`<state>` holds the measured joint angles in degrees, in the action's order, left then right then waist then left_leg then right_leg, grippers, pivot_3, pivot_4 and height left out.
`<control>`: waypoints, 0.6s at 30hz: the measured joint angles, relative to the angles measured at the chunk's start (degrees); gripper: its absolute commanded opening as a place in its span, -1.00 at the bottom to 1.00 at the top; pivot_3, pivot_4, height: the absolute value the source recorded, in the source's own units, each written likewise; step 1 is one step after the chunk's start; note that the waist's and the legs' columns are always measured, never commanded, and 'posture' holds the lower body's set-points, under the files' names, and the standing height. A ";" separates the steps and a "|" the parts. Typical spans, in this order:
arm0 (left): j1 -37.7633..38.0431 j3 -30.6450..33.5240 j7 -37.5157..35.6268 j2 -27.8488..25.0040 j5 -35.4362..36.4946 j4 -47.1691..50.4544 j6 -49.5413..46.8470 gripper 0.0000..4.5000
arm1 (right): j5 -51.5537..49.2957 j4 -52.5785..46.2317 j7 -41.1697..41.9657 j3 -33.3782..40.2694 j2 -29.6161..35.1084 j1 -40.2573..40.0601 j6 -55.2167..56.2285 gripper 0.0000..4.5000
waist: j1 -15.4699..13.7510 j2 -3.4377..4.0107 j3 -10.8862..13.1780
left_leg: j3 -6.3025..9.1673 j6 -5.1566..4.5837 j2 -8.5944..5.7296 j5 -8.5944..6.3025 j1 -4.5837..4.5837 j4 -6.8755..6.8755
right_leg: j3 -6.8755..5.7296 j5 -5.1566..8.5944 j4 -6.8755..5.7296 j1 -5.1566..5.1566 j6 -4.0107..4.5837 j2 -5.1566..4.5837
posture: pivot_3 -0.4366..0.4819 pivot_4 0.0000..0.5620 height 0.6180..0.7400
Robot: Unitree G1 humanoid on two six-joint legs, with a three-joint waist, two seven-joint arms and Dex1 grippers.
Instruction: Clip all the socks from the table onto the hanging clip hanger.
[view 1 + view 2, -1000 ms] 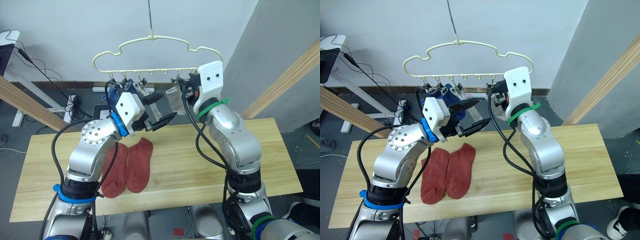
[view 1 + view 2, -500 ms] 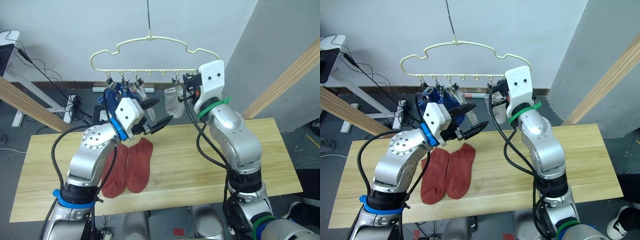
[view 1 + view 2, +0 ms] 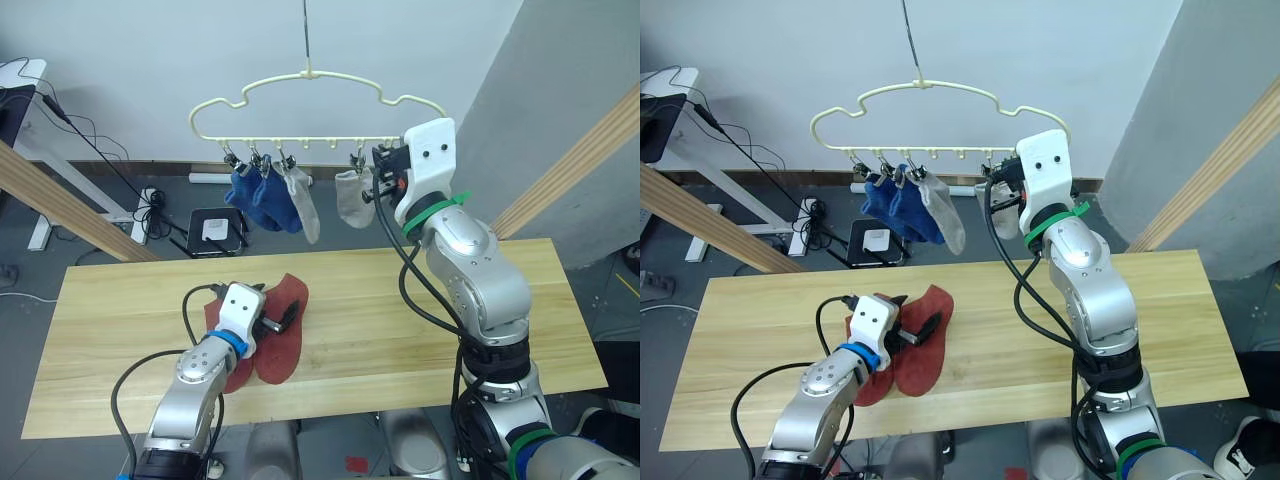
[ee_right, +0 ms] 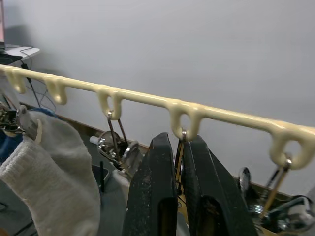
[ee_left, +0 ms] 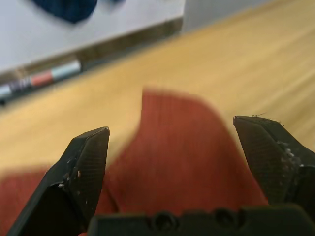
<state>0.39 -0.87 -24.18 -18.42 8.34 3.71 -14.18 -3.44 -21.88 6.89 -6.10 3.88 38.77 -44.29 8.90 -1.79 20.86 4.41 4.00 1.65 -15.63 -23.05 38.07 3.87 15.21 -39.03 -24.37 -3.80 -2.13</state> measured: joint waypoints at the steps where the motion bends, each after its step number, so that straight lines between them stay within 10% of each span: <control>1: -0.01 -0.05 -0.01 0.00 -0.46 -0.46 0.09 0.98 | 0.00 0.00 0.07 0.01 0.04 0.00 -0.01 -1.00 | 0.00 0.00 0.00 | 0.00 0.00 0.00 0.00 0.00 0.00 | 0.00 0.00 0.00 0.00 0.01 0.01 | -0.52 0.20 0.88; 8: -3.36 -3.47 -0.16 -2.45 -6.51 -4.40 2.17 0.75 | -0.02 0.02 0.28 0.04 -0.05 0.00 -0.03 -1.00 | 0.01 0.00 0.00 | -0.01 0.00 0.01 0.00 0.01 -0.02 | 0.00 -0.01 0.00 0.00 0.01 0.01 | -0.52 0.18 0.88; 18: -3.57 -5.68 -0.57 -4.10 -8.64 -4.41 2.36 -0.54 | -0.06 0.02 0.28 0.00 -0.78 -0.01 -0.07 -1.00 | 0.13 0.03 -0.04 | -0.01 0.00 0.02 0.00 0.06 -0.03 | 0.01 -0.03 -0.03 0.01 0.05 0.01 | -0.52 0.16 0.88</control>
<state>-3.19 -6.55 -24.75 -22.53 -0.30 -0.70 -11.82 -3.50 -21.86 7.17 -6.10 3.10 38.76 -44.35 9.04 -1.76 20.81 4.40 4.00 1.68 -15.63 -22.98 38.05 3.87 15.18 -39.07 -24.36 -3.75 -2.12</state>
